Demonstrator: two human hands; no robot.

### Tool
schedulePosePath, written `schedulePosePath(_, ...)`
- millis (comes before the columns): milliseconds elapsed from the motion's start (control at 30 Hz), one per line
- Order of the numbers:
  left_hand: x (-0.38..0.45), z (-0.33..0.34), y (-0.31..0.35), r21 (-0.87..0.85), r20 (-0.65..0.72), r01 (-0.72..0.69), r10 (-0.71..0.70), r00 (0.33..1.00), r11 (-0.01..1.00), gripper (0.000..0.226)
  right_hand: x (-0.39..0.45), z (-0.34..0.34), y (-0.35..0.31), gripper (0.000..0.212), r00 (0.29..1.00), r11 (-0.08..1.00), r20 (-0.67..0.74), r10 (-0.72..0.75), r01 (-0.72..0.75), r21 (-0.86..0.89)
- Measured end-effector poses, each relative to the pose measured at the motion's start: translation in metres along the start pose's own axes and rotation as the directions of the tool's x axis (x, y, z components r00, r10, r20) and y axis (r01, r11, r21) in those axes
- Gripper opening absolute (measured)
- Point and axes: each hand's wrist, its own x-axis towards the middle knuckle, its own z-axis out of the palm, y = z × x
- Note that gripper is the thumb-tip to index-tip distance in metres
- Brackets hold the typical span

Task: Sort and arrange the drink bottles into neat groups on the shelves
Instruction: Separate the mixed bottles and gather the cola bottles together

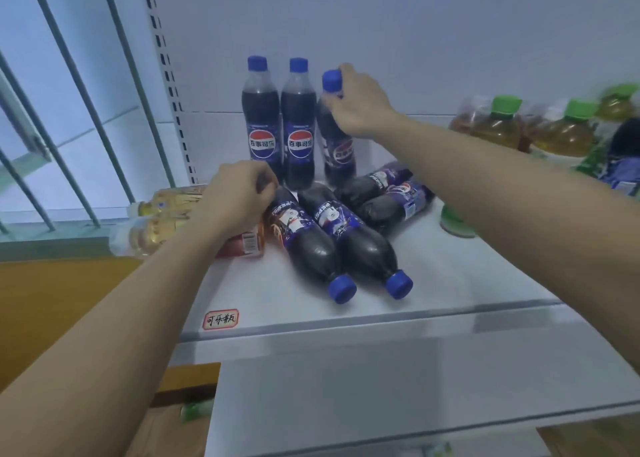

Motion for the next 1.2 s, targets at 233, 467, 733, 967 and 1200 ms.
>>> schedulePosePath(233, 0.000, 0.002, -0.002, -0.044, 0.016, -0.014, 0.014, 1.000, 0.999, 0.010, 0.039, -0.003, 0.003, 0.025, 0.966, 0.926, 0.096, 0.239, -0.256, 0.277)
schedulePosePath(467, -0.005, 0.001, -0.001, -0.037, -0.020, -0.009, 0.008, 1.000, 0.999, 0.014, 0.033, -0.010, 0.030, 0.042, 0.961, 0.907, 0.221, 0.168, -0.238, 0.348)
schedulePosePath(733, -0.012, -0.005, 0.004, -0.034, -0.088, 0.009, -0.012, 0.996, 0.999, 0.014, -0.058, -0.021, 0.011, 0.027, 0.949, 0.946, 0.016, -0.315, 0.312, 0.089)
schedulePosePath(967, -0.021, -0.013, 0.013, 0.048, -0.147, 0.023, -0.016, 0.989, 0.999, 0.017, -0.154, -0.027, 0.000, 0.046, 0.687, 0.827, 0.471, -0.553, 0.520, 0.212)
schedulePosePath(1200, -0.045, -0.027, 0.001, -0.034, -0.181, -0.053, 0.046, 0.982, 0.998, 0.014, -0.185, -0.018, -0.001, 0.062, 0.483, 0.698, 0.699, -0.528, 0.715, 0.033)
